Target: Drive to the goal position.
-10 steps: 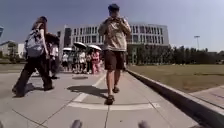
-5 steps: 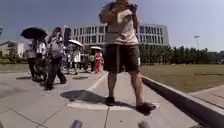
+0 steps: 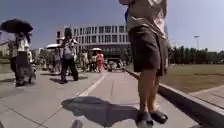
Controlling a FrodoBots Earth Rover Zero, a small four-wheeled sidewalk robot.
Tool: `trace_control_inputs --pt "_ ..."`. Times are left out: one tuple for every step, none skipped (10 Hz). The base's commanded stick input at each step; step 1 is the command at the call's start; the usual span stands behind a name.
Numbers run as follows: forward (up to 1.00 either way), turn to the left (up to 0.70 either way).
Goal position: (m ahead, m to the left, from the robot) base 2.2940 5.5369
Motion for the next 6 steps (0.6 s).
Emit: trace_control_inputs --pt "0.06 0.0" --pt "0.05 0.0" --pt "0.05 0.0" --pt "0.05 0.0" --pt "0.05 0.0" --pt "0.05 0.0"
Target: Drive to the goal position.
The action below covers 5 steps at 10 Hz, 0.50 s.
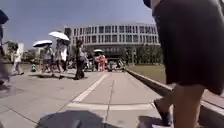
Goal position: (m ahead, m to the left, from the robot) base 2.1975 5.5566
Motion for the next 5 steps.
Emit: trace_control_inputs --pt "0.05 0.0" --pt "0.05 0.0" --pt "0.17 0.0" --pt "0.28 0.0" --pt "0.4 0.0"
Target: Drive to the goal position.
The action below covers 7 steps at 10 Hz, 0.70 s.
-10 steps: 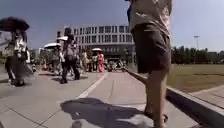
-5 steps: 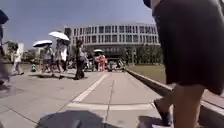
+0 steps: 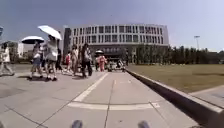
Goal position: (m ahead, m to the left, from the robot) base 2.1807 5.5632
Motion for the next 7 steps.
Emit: trace_control_inputs --pt "0.52 0.0" --pt "0.63 0.0" --pt "0.7 0.0" --pt "0.7 0.0" --pt "0.7 0.0" --pt "0.7 0.0" --pt "0.7 0.0"
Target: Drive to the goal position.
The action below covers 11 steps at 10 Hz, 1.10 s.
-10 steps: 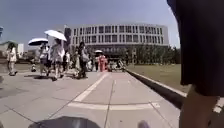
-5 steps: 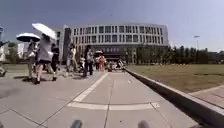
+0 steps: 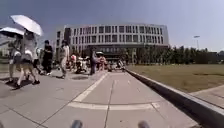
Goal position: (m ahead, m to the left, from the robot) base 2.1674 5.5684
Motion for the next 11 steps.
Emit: trace_control_inputs --pt "0.7 0.0" --pt "0.7 0.0" --pt "0.7 0.0" --pt "0.7 0.0" --pt "0.7 0.0" --pt "0.7 0.0" --pt "0.7 0.0" --pt "0.7 0.0" --pt "0.7 0.0" --pt "0.7 0.0" --pt "0.7 0.0"
